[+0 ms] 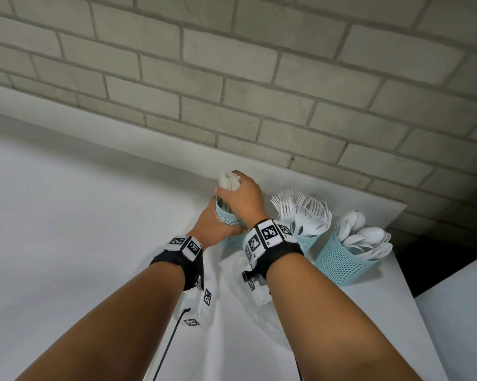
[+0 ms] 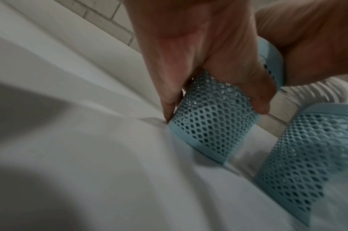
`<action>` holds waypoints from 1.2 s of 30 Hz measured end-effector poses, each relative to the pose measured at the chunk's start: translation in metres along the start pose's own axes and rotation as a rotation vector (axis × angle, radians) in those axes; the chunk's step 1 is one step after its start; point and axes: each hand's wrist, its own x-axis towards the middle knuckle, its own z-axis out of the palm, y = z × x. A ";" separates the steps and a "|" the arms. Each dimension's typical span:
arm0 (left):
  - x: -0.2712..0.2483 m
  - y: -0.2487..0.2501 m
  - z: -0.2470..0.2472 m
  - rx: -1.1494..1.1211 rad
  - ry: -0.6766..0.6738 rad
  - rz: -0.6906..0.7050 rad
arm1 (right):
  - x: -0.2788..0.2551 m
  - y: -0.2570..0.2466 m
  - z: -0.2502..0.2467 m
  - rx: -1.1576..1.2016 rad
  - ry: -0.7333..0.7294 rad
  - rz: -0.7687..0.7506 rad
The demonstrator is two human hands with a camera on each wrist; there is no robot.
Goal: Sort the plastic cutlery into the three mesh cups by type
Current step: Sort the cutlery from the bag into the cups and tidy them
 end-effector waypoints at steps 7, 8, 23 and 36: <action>0.003 -0.004 0.000 0.051 0.023 0.023 | -0.002 0.002 -0.002 0.356 0.243 0.044; 0.004 -0.004 0.000 0.053 0.021 0.026 | -0.002 0.003 -0.001 0.347 0.256 0.046; 0.002 -0.006 -0.001 0.040 0.014 -0.009 | 0.006 0.000 0.002 -0.104 -0.032 0.046; -0.003 0.003 0.001 0.085 0.045 0.011 | 0.004 0.006 -0.003 0.341 0.252 0.058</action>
